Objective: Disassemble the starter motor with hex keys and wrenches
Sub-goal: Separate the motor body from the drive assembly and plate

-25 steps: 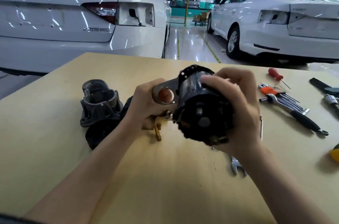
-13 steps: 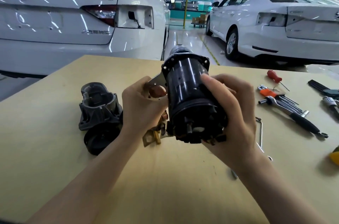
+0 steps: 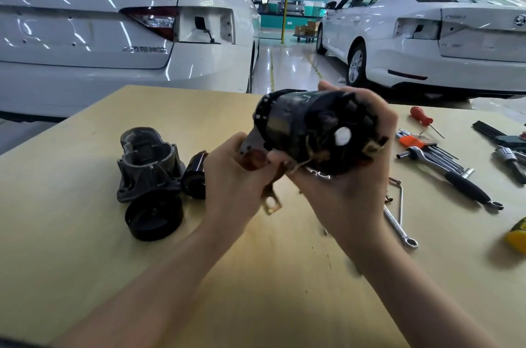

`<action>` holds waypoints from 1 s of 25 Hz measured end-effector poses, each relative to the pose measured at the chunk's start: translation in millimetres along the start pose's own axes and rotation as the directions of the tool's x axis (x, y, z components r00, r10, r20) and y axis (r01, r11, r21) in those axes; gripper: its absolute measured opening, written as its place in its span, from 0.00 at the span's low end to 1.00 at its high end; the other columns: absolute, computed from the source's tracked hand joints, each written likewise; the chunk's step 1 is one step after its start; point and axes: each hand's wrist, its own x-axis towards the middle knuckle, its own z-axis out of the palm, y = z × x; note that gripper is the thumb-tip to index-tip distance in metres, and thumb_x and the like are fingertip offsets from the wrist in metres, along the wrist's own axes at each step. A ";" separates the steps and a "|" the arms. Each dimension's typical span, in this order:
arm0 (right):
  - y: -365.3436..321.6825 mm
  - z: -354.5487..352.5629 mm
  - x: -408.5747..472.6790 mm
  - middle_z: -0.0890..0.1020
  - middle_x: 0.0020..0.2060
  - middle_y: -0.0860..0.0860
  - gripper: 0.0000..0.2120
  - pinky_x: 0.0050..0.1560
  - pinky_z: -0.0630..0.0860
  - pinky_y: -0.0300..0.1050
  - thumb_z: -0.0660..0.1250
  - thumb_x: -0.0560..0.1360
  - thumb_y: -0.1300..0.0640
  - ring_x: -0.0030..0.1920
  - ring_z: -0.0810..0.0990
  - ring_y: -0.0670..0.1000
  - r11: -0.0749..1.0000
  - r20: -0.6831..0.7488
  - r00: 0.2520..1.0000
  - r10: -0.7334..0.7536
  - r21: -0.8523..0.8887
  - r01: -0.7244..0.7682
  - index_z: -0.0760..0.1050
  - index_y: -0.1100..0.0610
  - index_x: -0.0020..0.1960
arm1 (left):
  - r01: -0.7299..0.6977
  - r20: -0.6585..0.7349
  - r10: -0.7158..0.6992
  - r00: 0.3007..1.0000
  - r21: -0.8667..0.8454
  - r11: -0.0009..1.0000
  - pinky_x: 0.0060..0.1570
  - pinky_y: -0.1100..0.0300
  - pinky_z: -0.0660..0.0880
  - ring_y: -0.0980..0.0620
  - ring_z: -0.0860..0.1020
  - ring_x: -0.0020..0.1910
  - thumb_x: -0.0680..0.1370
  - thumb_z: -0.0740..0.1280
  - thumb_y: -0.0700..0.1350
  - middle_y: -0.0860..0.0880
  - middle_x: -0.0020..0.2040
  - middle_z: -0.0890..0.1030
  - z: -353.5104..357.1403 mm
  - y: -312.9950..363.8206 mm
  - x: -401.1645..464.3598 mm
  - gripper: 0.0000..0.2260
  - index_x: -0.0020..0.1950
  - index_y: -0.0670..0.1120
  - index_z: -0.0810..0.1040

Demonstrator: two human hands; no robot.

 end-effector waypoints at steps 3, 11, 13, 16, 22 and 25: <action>1.3 -2.7 4.0 0.77 0.52 0.54 0.34 0.54 0.74 0.35 0.80 0.58 0.70 0.52 0.79 0.45 0.976 -0.094 0.972 0.214 0.061 -0.209 0.67 0.62 0.58 | -0.007 0.086 -0.007 0.996 0.166 0.986 0.20 0.65 0.70 0.53 0.74 0.20 0.66 0.79 0.44 0.45 0.27 0.79 5.8 8.2 -9.9 0.14 0.36 0.40 0.76; -2.9 -11.8 13.0 0.83 0.34 0.51 0.12 0.38 0.79 0.41 0.73 0.64 0.72 0.37 0.83 0.50 0.789 0.007 0.856 0.516 0.386 -0.479 0.80 0.57 0.39 | 0.075 0.160 -0.113 0.981 0.227 0.971 0.21 0.63 0.75 0.51 0.77 0.20 0.68 0.77 0.49 0.49 0.28 0.81 9.1 22.4 -13.0 0.11 0.39 0.44 0.79; -0.8 -12.3 13.7 0.83 0.38 0.57 0.16 0.40 0.79 0.46 0.75 0.61 0.69 0.39 0.83 0.56 0.773 -0.033 0.823 0.567 0.366 -0.518 0.77 0.67 0.47 | 0.119 0.181 -0.164 0.970 0.237 0.964 0.23 0.61 0.76 0.50 0.78 0.21 0.68 0.76 0.48 0.49 0.28 0.81 8.8 23.3 -13.2 0.10 0.41 0.44 0.79; -2.5 -12.4 16.3 0.83 0.43 0.61 0.27 0.45 0.81 0.52 0.77 0.57 0.61 0.44 0.84 0.59 0.758 -0.074 0.782 0.618 0.321 -0.568 0.75 0.69 0.52 | 0.153 0.242 -0.214 0.946 0.247 0.957 0.23 0.60 0.76 0.49 0.78 0.21 0.70 0.75 0.45 0.47 0.28 0.81 7.2 25.8 -11.8 0.08 0.41 0.43 0.79; 1.7 -27.8 26.2 0.83 0.36 0.44 0.11 0.44 0.77 0.42 0.74 0.60 0.49 0.42 0.82 0.46 0.751 0.061 0.797 0.601 0.300 -0.589 0.81 0.49 0.42 | 0.324 0.309 -0.346 0.886 0.120 0.938 0.20 0.63 0.72 0.49 0.75 0.19 0.74 0.73 0.39 0.43 0.26 0.80 2.9 31.1 -2.6 0.06 0.40 0.39 0.79; 6.1 -35.3 28.6 0.82 0.41 0.48 0.17 0.49 0.77 0.50 0.69 0.63 0.54 0.48 0.80 0.51 0.619 0.284 0.781 0.557 0.485 -0.618 0.75 0.58 0.50 | 0.368 0.314 -0.378 0.871 0.093 0.925 0.20 0.62 0.73 0.50 0.74 0.19 0.73 0.73 0.39 0.43 0.25 0.79 -5.1 29.3 6.4 0.05 0.40 0.39 0.80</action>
